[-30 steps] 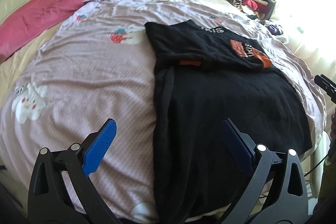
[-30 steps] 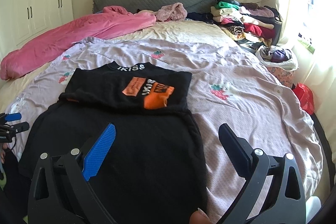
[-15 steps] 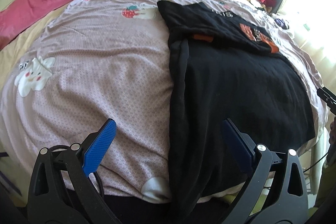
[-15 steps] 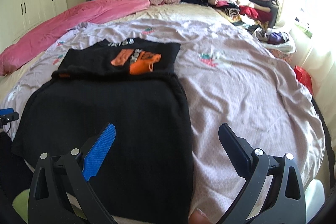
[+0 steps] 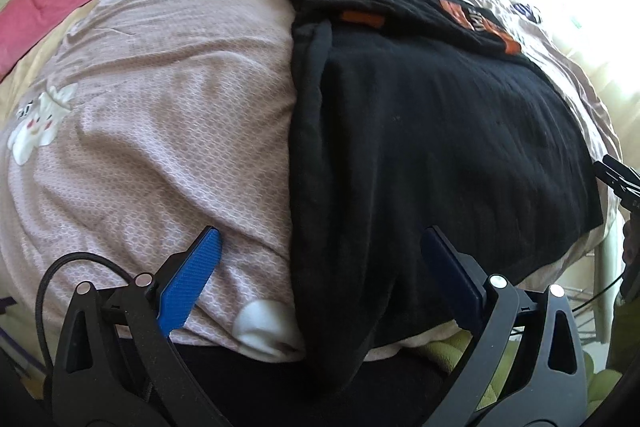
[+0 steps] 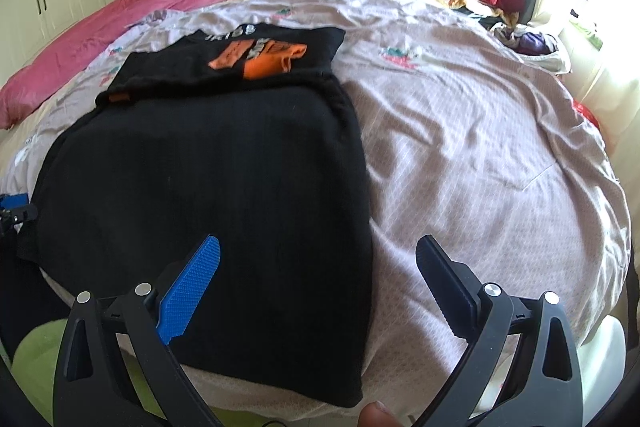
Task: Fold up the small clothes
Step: 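Lower both open grippers onto the black shirt hem, then close both grippers on the black shirt hem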
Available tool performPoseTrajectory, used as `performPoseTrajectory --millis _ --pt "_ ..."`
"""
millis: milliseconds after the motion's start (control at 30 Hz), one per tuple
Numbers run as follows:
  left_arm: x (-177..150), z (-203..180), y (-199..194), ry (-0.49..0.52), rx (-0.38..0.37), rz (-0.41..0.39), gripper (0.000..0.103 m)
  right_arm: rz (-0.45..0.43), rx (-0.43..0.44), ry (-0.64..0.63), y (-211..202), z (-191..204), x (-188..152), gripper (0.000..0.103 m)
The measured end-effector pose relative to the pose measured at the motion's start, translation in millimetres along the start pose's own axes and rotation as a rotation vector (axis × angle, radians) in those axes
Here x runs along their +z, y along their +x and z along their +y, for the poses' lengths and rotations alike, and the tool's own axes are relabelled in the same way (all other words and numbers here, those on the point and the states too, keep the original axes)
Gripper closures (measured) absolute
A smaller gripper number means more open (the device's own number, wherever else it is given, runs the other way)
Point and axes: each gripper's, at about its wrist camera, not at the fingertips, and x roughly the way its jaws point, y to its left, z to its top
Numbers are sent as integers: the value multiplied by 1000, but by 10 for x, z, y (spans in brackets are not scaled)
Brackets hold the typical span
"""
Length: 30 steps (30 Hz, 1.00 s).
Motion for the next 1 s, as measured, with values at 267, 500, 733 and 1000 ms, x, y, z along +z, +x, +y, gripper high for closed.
performPoseTrajectory --millis 267,500,733,1000 --pt "-24 -94 16 41 -1 8 18 50 29 5 86 6 -97 24" --pt "-27 -113 14 50 -5 6 38 50 2 35 87 -120 -65 81" --pt "-44 -99 -69 37 -33 -19 51 48 18 23 12 -147 -99 90" --pt "-211 -115 -25 57 -75 26 51 77 34 26 9 -187 -245 88"
